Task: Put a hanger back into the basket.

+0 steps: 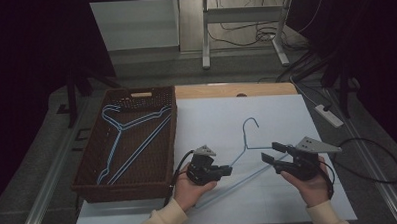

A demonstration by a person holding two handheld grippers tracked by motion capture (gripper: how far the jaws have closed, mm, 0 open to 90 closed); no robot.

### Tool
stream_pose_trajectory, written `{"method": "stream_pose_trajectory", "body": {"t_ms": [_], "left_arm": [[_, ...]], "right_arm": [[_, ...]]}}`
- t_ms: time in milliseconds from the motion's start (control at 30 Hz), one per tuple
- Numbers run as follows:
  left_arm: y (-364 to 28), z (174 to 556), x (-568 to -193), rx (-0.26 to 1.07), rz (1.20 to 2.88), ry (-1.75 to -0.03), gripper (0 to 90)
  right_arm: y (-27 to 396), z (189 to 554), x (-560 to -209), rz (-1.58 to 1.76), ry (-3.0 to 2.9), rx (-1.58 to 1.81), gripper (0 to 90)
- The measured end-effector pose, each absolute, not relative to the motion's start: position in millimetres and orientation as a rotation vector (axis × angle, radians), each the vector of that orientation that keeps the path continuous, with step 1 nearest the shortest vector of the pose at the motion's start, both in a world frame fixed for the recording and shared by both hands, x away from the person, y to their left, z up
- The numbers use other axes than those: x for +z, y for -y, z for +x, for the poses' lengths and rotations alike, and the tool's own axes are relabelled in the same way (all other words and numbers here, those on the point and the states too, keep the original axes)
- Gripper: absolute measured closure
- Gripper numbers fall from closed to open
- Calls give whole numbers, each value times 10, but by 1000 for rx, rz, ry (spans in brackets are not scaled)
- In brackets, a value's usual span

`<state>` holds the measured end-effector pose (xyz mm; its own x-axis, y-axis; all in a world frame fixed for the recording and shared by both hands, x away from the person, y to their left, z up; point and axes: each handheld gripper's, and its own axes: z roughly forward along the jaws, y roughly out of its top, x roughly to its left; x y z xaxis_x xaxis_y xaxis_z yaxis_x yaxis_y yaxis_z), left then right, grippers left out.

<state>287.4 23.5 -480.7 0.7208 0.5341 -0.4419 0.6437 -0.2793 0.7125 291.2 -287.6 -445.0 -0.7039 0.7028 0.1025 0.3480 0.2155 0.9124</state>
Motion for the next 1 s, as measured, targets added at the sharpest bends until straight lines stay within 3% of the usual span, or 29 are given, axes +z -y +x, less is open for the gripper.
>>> {"method": "stream_pose_trajectory", "body": {"t_ms": [533,1000], "left_arm": [[-556,2787,-4409,-110,1824,-872,869],[-1193,2757,-3834,42,1689,-857,869]], "right_arm": [[3131,2888,-4712,1064,-2158,1452,347],[3140,2920,-4796,1078,-2195,1411,316]]}}
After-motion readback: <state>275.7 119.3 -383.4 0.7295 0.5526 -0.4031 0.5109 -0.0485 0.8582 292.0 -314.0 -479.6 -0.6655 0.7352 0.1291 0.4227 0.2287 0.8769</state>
